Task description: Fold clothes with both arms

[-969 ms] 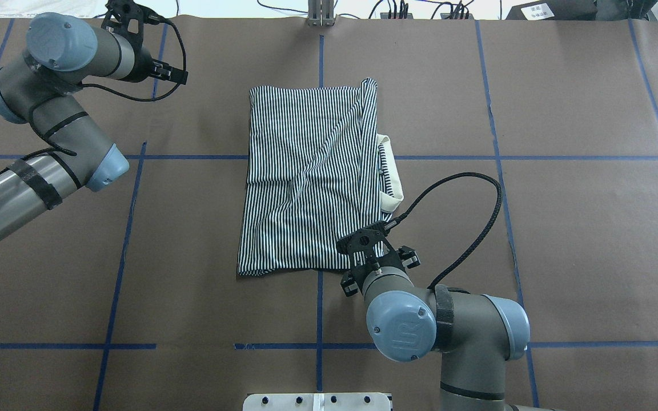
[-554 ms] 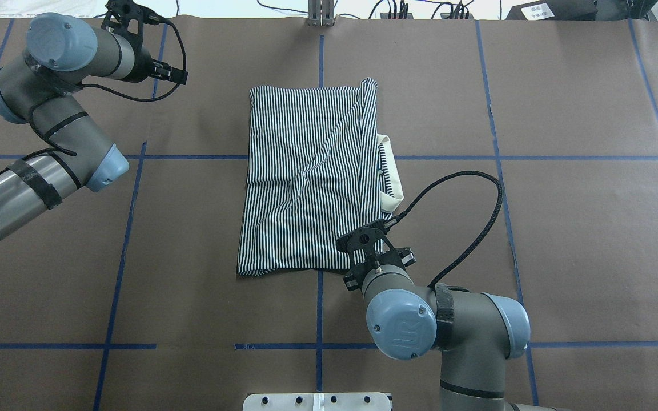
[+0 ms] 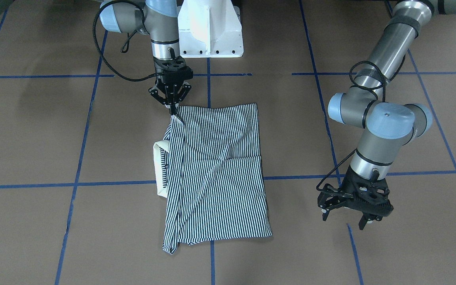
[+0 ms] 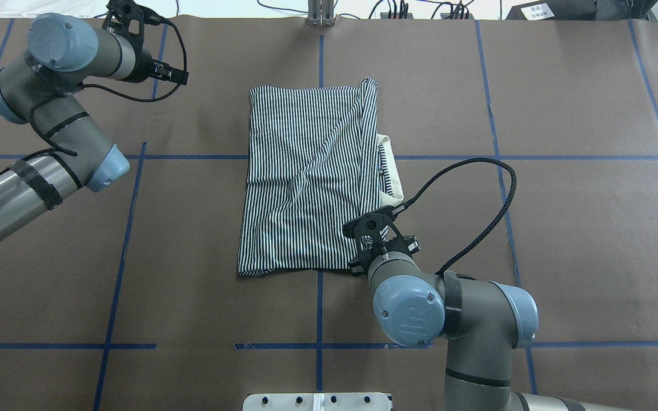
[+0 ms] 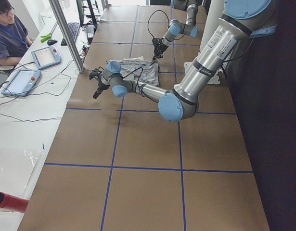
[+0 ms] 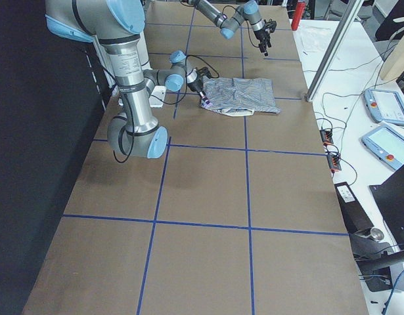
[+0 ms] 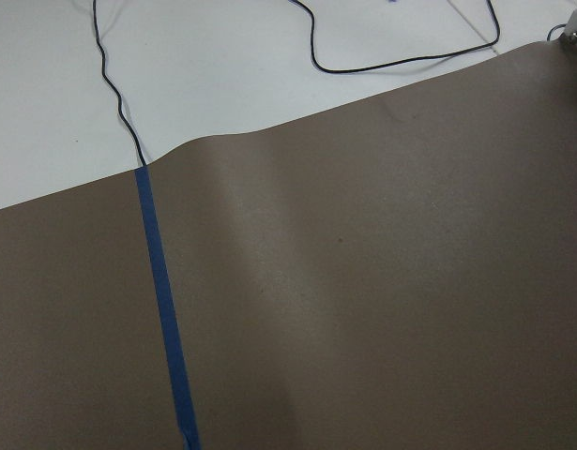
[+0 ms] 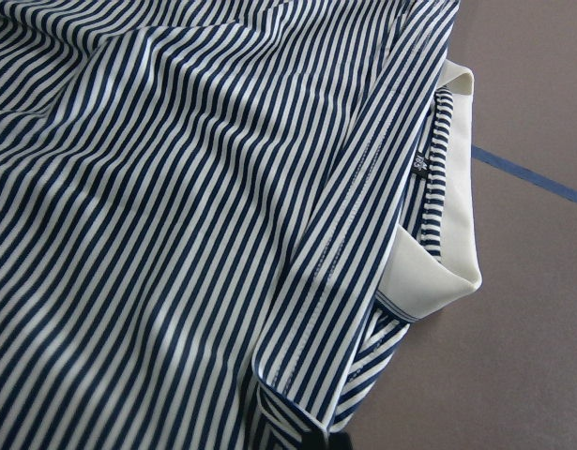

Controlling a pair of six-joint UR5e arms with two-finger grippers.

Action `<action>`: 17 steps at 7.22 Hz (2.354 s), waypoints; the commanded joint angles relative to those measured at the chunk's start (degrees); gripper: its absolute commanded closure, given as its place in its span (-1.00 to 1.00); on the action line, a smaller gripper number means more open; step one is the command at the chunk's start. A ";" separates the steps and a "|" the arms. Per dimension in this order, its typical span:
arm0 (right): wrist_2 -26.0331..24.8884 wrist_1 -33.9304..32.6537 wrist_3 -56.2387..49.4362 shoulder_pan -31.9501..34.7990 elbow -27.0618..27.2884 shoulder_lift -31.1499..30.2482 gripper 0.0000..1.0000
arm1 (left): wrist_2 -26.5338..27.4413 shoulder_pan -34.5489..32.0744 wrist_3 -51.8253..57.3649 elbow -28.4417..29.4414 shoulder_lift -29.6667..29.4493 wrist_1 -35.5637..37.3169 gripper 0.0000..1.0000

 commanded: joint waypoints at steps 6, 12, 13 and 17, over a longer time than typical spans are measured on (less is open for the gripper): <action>-1.32 0.12 13.61 -3.45 5.30 -7.99 -1.00 | 0.00 0.00 -0.07 0.09 -0.18 -0.02 -1.00; 15.64 15.12 17.18 9.29 7.77 -8.42 -1.00 | -5.19 7.96 -23.59 -19.52 4.18 7.41 -1.00; 15.64 15.59 20.00 9.38 7.77 -8.25 -1.00 | -4.31 11.05 -28.06 -27.60 7.52 10.84 -1.00; 15.47 15.50 21.87 10.08 7.51 -8.16 -1.00 | 10.97 28.37 -57.07 -37.27 13.70 11.23 -0.34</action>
